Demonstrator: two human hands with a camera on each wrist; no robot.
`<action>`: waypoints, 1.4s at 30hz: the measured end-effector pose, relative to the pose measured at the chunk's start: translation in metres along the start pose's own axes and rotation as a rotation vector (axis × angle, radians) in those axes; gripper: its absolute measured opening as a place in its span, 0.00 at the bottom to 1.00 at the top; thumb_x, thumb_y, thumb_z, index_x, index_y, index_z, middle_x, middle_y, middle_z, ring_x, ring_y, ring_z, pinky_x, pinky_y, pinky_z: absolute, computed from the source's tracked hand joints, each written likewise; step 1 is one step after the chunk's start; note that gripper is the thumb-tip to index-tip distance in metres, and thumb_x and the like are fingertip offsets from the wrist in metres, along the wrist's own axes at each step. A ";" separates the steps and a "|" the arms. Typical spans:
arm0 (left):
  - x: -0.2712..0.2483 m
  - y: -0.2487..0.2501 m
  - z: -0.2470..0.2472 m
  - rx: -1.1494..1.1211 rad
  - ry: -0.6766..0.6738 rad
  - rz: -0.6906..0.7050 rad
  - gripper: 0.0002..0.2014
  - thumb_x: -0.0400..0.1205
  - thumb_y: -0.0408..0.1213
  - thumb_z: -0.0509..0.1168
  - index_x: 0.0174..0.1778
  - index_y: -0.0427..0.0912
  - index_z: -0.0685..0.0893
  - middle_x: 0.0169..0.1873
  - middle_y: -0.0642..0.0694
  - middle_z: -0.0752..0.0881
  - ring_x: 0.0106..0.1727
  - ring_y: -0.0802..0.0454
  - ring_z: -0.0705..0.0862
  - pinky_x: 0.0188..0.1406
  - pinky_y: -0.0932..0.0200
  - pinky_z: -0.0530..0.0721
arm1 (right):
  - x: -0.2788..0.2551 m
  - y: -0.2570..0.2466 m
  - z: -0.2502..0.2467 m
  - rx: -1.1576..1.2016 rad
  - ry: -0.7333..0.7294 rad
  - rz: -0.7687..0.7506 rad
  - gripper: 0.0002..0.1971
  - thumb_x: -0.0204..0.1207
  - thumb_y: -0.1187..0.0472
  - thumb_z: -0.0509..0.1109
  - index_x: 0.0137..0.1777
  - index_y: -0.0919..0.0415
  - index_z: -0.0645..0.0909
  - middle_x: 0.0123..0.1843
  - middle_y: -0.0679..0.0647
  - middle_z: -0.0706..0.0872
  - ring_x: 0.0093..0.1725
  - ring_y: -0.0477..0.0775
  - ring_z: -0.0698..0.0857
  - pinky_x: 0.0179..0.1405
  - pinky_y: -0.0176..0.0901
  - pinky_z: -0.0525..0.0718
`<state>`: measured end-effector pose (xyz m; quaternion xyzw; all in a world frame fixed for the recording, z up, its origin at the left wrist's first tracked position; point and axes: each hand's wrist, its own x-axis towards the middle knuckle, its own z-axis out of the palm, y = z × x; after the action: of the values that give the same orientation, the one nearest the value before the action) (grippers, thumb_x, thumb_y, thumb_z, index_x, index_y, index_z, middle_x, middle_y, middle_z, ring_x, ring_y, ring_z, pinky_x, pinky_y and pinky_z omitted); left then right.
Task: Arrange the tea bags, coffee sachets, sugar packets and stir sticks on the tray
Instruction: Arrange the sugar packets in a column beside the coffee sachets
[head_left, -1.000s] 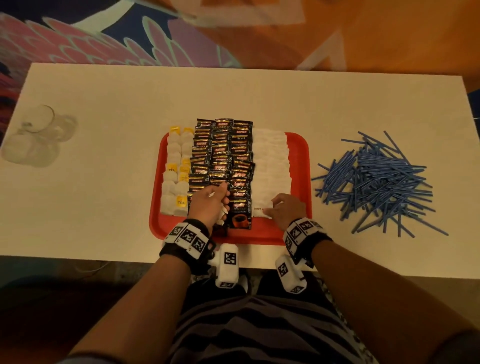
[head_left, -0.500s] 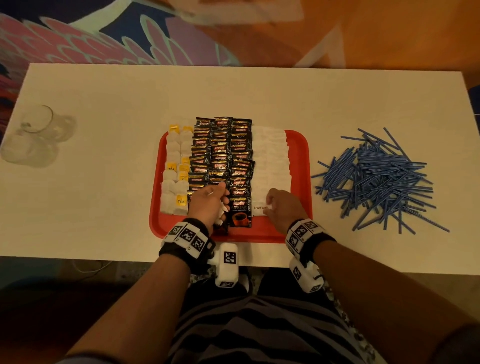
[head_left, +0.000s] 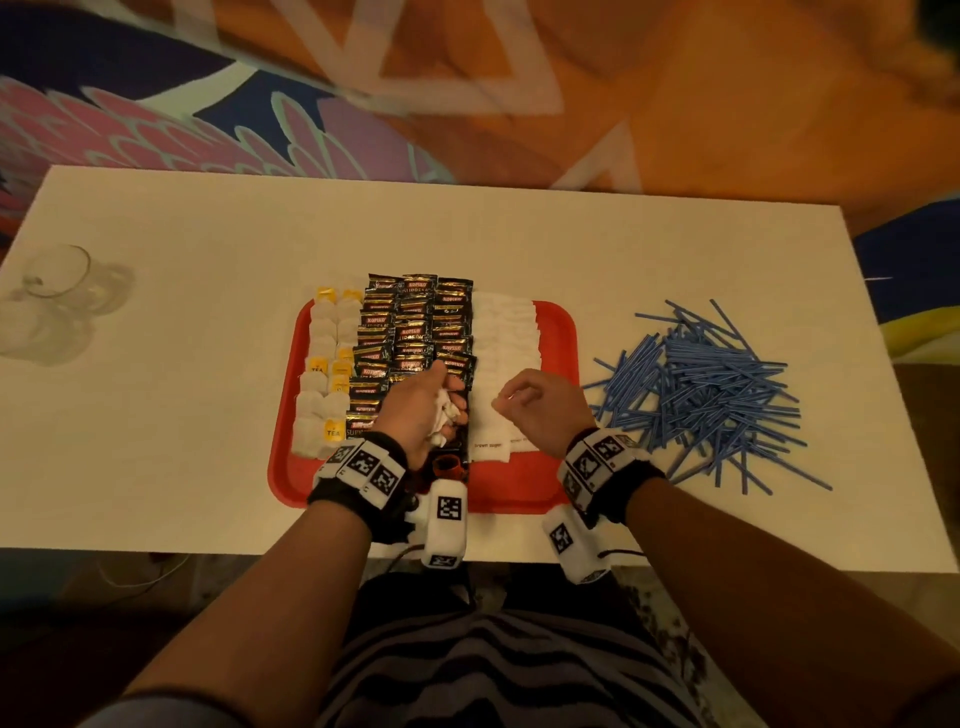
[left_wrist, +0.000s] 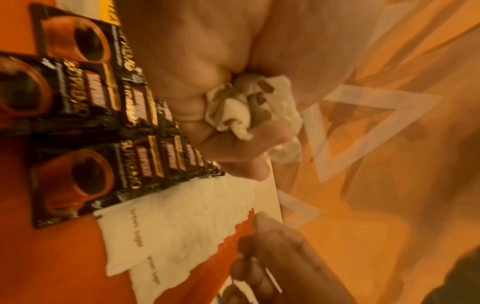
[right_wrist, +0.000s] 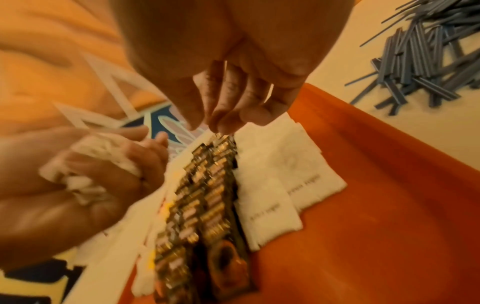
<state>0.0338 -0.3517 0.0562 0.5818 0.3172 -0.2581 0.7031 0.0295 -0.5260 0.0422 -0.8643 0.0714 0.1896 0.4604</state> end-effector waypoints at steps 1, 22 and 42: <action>-0.001 0.004 0.005 -0.004 -0.009 0.010 0.20 0.91 0.48 0.54 0.47 0.36 0.82 0.30 0.42 0.83 0.23 0.51 0.81 0.13 0.65 0.70 | -0.001 -0.009 -0.005 0.031 0.011 -0.023 0.06 0.73 0.54 0.78 0.43 0.55 0.86 0.39 0.51 0.89 0.36 0.39 0.83 0.30 0.21 0.75; -0.023 0.046 0.050 -0.002 -0.103 0.111 0.19 0.85 0.54 0.64 0.50 0.40 0.85 0.32 0.46 0.81 0.19 0.58 0.75 0.14 0.65 0.69 | 0.014 -0.053 -0.061 0.582 -0.077 0.145 0.07 0.81 0.67 0.69 0.43 0.58 0.76 0.36 0.52 0.80 0.33 0.50 0.82 0.23 0.38 0.76; -0.008 0.038 0.055 0.104 -0.088 0.224 0.08 0.79 0.31 0.73 0.37 0.41 0.82 0.38 0.42 0.87 0.26 0.55 0.76 0.20 0.64 0.66 | 0.027 -0.043 -0.074 0.568 0.069 0.112 0.05 0.76 0.65 0.74 0.39 0.60 0.87 0.33 0.53 0.85 0.35 0.52 0.81 0.33 0.44 0.79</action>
<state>0.0641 -0.3986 0.0938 0.6374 0.2052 -0.2192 0.7096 0.0862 -0.5610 0.1018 -0.7015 0.1849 0.1577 0.6699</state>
